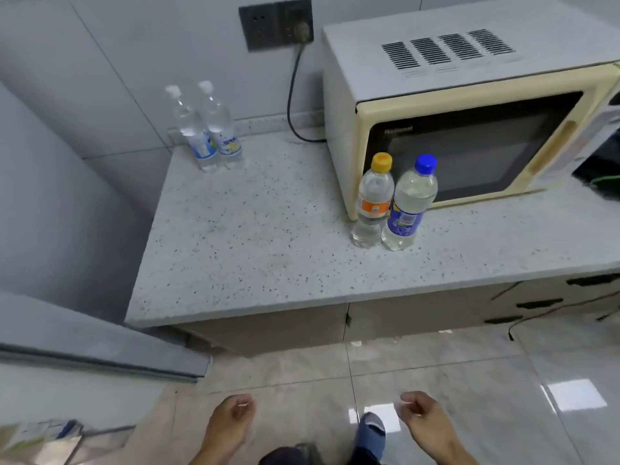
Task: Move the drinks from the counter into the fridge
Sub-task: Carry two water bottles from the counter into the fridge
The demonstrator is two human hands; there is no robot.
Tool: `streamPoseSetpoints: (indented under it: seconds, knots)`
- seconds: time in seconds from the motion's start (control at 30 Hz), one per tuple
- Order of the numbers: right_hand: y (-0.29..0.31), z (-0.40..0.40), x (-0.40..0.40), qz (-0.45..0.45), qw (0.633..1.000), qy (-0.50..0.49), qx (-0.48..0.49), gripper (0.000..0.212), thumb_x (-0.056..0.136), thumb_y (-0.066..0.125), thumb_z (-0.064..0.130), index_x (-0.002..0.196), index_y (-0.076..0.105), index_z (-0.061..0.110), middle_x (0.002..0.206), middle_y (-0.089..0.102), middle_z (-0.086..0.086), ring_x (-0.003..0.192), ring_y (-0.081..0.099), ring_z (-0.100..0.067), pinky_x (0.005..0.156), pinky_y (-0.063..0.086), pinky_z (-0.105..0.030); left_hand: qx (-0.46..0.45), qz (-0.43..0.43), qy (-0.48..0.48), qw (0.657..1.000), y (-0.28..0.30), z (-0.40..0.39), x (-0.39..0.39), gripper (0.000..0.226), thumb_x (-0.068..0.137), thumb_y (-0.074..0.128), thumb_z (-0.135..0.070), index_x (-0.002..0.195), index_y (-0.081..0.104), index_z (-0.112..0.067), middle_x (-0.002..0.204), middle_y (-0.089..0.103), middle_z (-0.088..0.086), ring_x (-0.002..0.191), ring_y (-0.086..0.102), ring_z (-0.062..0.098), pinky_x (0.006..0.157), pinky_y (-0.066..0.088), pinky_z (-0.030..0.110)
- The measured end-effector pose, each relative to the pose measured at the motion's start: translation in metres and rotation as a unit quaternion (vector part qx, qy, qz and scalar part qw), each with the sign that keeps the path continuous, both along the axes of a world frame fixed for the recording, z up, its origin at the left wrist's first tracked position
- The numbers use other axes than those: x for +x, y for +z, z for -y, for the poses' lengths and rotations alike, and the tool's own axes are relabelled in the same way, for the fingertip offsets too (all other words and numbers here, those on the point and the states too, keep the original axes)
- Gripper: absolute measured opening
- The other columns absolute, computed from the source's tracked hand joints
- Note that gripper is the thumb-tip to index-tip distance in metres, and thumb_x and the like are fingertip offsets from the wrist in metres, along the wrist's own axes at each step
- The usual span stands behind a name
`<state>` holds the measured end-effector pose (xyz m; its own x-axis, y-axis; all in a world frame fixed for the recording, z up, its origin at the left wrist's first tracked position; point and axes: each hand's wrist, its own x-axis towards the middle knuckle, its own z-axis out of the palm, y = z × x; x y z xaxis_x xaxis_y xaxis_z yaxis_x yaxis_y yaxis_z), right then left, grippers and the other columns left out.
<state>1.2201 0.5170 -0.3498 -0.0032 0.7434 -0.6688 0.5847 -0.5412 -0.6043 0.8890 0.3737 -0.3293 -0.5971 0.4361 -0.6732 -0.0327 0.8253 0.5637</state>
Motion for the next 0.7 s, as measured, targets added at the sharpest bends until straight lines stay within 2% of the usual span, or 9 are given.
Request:
streamPoseSetpoints:
  seconds: [0.1,0.2,0.3,0.4,0.5,0.7]
  knots:
    - [0.036,-0.044,-0.048,-0.077,0.994,0.072,0.036,0.013,0.088,0.069,0.009,0.101,0.069,0.013,0.088,0.069,-0.004,0.075,0.063,-0.012,0.068,0.046,-0.013,0.063,0.011,0.062,0.996,0.028,-0.034,0.013,0.005,0.090,0.068,-0.020,0.094,0.069,-0.022,0.096,0.069,0.010,0.084,0.066,0.026,0.060,0.054,0.029]
    - [0.072,-0.082,-0.096,-0.150,0.978,0.127,0.073,0.014,0.091,0.069,0.012,0.104,0.067,0.017,0.085,0.066,-0.001,0.069,0.061,-0.004,0.063,0.045,-0.008,0.128,0.016,0.094,0.987,0.056,-0.072,0.013,0.008,0.094,0.064,-0.021,0.100,0.067,-0.024,0.101,0.069,0.004,0.094,0.067,0.022,0.069,0.057,0.029]
    - [0.100,-0.114,-0.143,-0.208,0.958,0.162,0.110,0.016,0.090,0.070,0.017,0.106,0.068,0.019,0.081,0.062,0.002,0.069,0.058,-0.005,0.063,0.046,-0.011,0.190,0.000,0.102,0.977,0.083,-0.102,0.000,0.011,0.095,0.063,-0.025,0.104,0.068,-0.028,0.101,0.071,-0.003,0.093,0.069,0.013,0.071,0.059,0.026]
    - [0.122,-0.141,-0.185,-0.233,0.946,0.173,0.144,0.017,0.091,0.070,0.020,0.107,0.068,0.024,0.085,0.064,0.002,0.073,0.060,-0.005,0.067,0.051,-0.019,0.254,-0.014,0.131,0.958,0.106,-0.128,-0.019,0.013,0.094,0.064,-0.029,0.106,0.067,-0.031,0.100,0.072,-0.009,0.089,0.070,0.006,0.068,0.058,0.022]
    - [0.140,-0.163,-0.225,-0.254,0.936,0.184,0.158,0.017,0.092,0.069,0.022,0.106,0.067,0.029,0.090,0.065,0.001,0.077,0.062,-0.011,0.072,0.057,-0.028,0.300,-0.034,0.179,0.936,0.124,-0.151,-0.039,0.012,0.095,0.062,-0.025,0.103,0.066,-0.032,0.099,0.072,-0.007,0.086,0.070,0.006,0.068,0.059,0.024]
    - [0.170,-0.213,-0.311,-0.280,0.919,0.198,0.192,0.016,0.092,0.067,0.027,0.106,0.063,0.035,0.093,0.065,0.005,0.082,0.065,-0.011,0.077,0.059,-0.030,0.354,-0.062,0.231,0.904,0.144,-0.194,-0.080,0.014,0.093,0.062,-0.023,0.101,0.065,-0.035,0.101,0.070,-0.007,0.085,0.069,0.007,0.064,0.057,0.020]
